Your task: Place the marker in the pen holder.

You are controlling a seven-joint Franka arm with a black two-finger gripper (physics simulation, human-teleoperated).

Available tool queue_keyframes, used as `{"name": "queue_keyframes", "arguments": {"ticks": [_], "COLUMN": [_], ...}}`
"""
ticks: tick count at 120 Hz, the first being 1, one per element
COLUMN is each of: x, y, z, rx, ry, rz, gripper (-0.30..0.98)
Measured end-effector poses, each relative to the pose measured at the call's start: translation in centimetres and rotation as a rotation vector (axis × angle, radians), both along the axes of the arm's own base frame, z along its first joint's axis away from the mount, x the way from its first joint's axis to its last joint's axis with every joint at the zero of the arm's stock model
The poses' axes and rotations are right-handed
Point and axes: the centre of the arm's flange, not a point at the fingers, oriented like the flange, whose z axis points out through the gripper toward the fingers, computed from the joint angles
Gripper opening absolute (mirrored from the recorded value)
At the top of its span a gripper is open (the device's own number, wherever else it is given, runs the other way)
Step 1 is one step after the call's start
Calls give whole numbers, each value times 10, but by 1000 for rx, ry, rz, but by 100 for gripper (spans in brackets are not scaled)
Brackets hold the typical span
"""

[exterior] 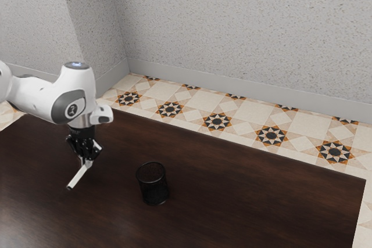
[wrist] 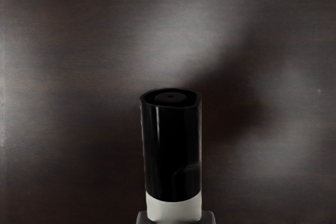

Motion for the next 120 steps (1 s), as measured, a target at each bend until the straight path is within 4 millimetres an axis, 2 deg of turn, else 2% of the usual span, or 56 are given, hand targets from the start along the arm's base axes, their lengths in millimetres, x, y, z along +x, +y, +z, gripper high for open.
{"name": "queue_keyframes", "arguments": {"ticks": [14, 26, 31, 43, 48, 62, 75, 97, 120], "x": [10, 20, 18, 10, 1, -34, -56, -67, -60], "y": [-31, -57, -71, -123, -144, -188, -215, -230, -233], "z": [57, 97, 113, 156, 166, 164, 163, 157, 139], "rx": [56, 79, 84, 73, 60, 23, 1, -28, -48], "ry": [-137, -290, -360, -530, -582, -644, -676, -696, -673], "rz": [-101, -170, -198, -284, -313, -343, -328, -247, -169], "gripper": [-10, -10, -10, -10, -10, -10, -10, -10, -10]}}
